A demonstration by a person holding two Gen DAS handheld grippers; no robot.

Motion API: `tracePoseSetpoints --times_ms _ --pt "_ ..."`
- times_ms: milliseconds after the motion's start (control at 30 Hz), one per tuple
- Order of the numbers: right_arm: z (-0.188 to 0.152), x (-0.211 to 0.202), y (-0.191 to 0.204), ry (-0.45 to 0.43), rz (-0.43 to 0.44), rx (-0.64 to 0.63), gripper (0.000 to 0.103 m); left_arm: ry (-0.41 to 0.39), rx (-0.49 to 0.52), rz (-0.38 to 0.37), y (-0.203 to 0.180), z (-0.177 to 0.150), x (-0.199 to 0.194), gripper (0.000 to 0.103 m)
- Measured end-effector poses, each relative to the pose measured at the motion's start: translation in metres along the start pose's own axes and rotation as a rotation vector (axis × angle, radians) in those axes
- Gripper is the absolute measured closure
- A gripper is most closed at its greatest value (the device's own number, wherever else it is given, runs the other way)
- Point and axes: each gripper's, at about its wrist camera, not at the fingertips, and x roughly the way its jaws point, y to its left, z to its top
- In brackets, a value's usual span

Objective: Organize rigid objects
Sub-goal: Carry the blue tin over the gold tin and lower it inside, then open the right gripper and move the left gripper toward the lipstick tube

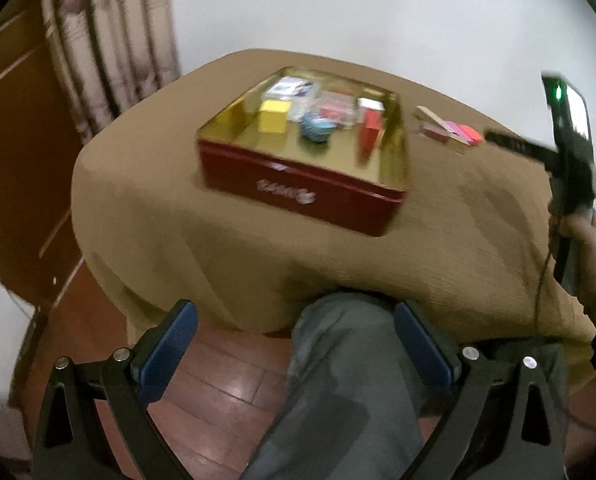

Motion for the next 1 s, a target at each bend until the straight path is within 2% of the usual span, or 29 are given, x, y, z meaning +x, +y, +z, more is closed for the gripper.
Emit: tracePoseSetpoints --times_ms 67,133,233,333,433,533,633,700,833,1000 --pt "-0.021 0.01 -0.047 0.047 -0.079 0.06 0.053 -0.028 0.038 -0.026 -0.013 0.002 -0.008 0.006" --pt "-0.034 0.014 -0.077 0.07 -0.167 0.089 0.053 -0.051 0.084 -0.059 -0.029 0.007 -0.013 0.006" --pt "-0.049 0.015 -0.119 0.081 -0.23 0.152 0.053 -0.079 0.168 -0.105 -0.058 0.022 -0.017 0.006" --pt "-0.058 0.023 -0.141 0.111 -0.292 0.197 0.053 -0.085 0.23 -0.164 -0.09 0.05 -0.012 0.004" --pt "-0.06 0.027 -0.153 0.122 -0.252 0.258 0.052 -0.049 0.233 -0.233 -0.112 0.084 0.006 0.004" --pt "-0.062 0.027 -0.157 0.126 -0.218 0.288 0.038 -0.012 0.196 -0.274 -0.13 0.122 0.03 0.004" --pt "-0.063 0.033 -0.161 0.14 -0.187 0.309 0.037 0.056 0.158 -0.292 -0.147 0.158 0.064 0.004" --pt "-0.063 0.034 -0.165 0.136 -0.159 0.321 0.037 0.127 0.088 -0.353 -0.152 0.179 0.087 0.004" --pt "-0.065 0.031 -0.173 0.107 -0.101 0.354 0.037 0.235 -0.08 -0.4 -0.154 0.207 0.123 0.004" --pt "-0.068 0.027 -0.184 0.082 -0.039 0.398 0.037 0.305 -0.187 -0.381 -0.156 0.22 0.151 0.004"
